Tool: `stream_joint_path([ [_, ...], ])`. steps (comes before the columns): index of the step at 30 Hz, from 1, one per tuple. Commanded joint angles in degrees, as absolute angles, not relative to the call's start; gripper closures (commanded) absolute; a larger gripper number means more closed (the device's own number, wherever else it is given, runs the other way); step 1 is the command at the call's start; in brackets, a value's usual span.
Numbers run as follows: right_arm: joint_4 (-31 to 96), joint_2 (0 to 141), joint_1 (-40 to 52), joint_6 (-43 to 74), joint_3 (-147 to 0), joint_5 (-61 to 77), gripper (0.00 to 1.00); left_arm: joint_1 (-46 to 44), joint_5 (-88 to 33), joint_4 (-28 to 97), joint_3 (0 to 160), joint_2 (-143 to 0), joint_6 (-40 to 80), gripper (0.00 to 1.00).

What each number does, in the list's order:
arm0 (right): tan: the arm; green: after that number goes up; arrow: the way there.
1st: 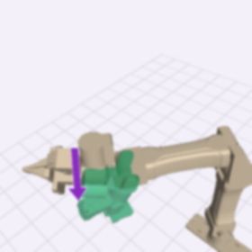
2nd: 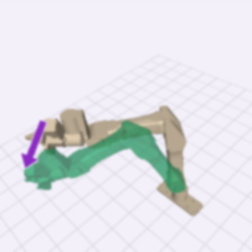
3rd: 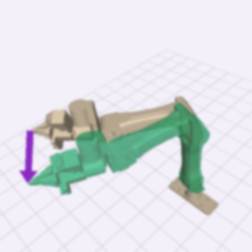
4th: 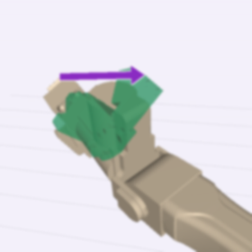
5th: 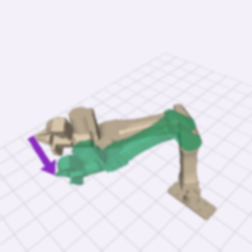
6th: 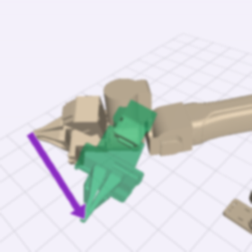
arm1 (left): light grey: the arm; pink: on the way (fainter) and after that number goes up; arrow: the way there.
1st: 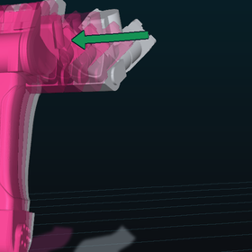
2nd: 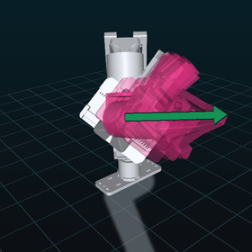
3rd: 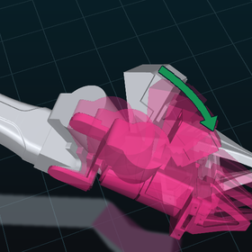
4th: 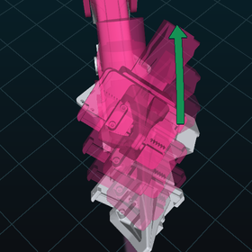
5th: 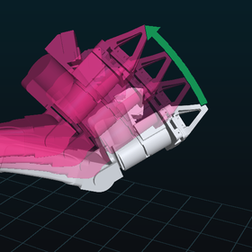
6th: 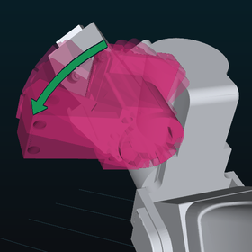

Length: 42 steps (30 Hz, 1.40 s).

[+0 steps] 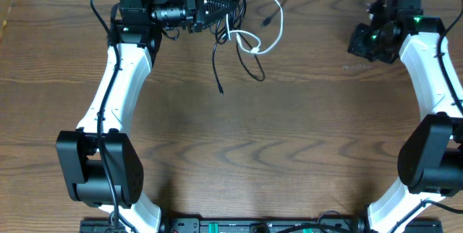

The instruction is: Untangle cables

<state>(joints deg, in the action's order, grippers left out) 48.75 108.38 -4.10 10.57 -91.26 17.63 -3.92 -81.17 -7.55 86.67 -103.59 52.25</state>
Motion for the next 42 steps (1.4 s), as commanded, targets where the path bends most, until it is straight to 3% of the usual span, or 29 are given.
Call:
stream_joint_path([
  [1, 48.8, 108.8, -3.3, -2.7, -91.0, 35.8, 0.84, -4.5, -80.9, -7.5, 88.3, -101.9, 50.9, 0.93],
  [6, 49.3, 107.2, -2.5, -6.2, -91.0, 42.7, 0.52, -4.6, -76.7, -2.0, 88.3, -101.9, 50.9, 0.93],
  [11, 50.8, 103.7, -2.2, -6.2, -91.0, 42.8, 0.32, -4.6, -67.8, 7.4, 88.3, -101.9, 50.7, 0.93],
  [16, 53.3, 101.5, 0.0, -7.4, -91.0, 42.8, 0.27, -4.6, -59.4, 14.8, 88.3, -101.9, 50.7, 0.92],
  [27, 46.5, 101.6, 11.4, -4.6, -91.0, 45.6, 0.18, -5.6, -59.5, 15.8, 88.3, -101.9, 51.8, 0.92],
  [42, 35.9, 101.7, 19.2, 7.6, -91.0, 37.8, 0.23, -9.4, -60.9, 15.8, 88.3, -101.9, 54.3, 0.92],
])
